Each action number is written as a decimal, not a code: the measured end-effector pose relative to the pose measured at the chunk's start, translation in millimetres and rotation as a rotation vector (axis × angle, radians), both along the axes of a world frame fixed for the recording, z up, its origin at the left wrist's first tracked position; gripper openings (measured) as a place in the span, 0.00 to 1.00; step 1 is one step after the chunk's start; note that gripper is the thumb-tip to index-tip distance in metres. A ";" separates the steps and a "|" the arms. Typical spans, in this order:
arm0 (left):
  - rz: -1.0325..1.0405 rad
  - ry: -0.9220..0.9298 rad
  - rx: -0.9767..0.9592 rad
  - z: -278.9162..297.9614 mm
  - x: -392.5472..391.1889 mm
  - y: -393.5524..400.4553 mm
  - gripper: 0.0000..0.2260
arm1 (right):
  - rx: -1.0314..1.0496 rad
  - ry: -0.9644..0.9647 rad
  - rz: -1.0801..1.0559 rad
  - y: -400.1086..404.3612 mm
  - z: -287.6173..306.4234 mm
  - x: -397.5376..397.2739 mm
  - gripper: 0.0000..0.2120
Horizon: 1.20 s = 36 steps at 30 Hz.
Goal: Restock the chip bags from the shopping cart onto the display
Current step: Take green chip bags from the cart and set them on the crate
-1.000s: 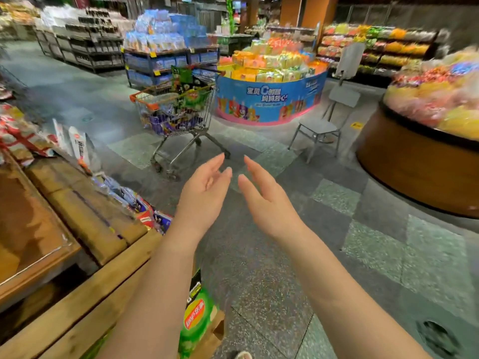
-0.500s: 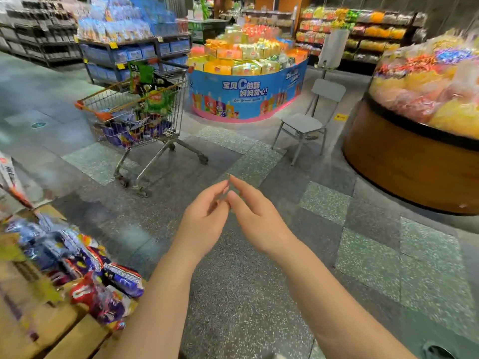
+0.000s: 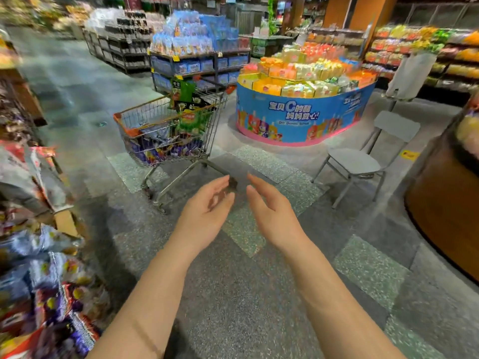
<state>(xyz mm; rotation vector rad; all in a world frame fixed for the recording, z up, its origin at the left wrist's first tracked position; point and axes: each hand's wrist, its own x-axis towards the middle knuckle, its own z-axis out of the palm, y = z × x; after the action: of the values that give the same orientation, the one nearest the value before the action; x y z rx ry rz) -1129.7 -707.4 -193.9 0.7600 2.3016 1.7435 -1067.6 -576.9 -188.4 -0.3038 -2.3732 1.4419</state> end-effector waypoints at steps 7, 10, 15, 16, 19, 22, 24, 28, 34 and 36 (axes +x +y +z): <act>0.277 0.142 -0.444 -12.1 -92.0 6.2 0.22 | 0.116 -0.064 0.125 46.3 -19.7 -105.8 0.22; 0.366 0.268 -0.640 -20.4 -143.6 13.7 0.23 | 0.289 -0.100 0.157 60.4 -31.3 -162.7 0.23; 0.296 0.287 -0.669 -42.7 -247.5 34.5 0.24 | 0.493 -0.226 0.250 90.3 -51.4 -275.4 0.24; 0.272 0.278 -0.670 -42.3 -272.0 39.7 0.24 | 0.507 -0.255 0.257 96.3 -51.9 -300.3 0.24; 0.226 0.248 -0.733 -36.4 -348.8 51.8 0.25 | 0.537 -0.286 0.268 110.3 -48.8 -371.6 0.26; 0.257 0.278 -0.770 -32.9 -412.5 66.2 0.25 | 0.561 -0.274 0.256 122.5 -47.8 -430.4 0.27; 0.278 0.267 -0.790 -37.9 -444.9 78.5 0.26 | 0.590 -0.298 0.261 133.9 -49.7 -462.7 0.27; 0.211 0.192 -0.797 -63.1 -510.7 106.1 0.27 | 0.549 -0.366 0.264 166.4 -61.9 -529.8 0.28; 0.259 0.188 -0.902 -63.9 -645.4 168.0 0.27 | 0.579 -0.339 0.287 225.9 -73.5 -666.5 0.28; 0.255 0.225 -0.918 -55.9 -692.2 190.7 0.26 | 0.601 -0.312 0.293 244.1 -65.4 -715.3 0.28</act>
<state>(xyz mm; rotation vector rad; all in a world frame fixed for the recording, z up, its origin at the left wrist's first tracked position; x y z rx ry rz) -1821.9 -516.7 -249.8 0.4897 3.0118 0.4851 -1783.0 -332.8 -253.9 -0.0219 -3.0661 0.7479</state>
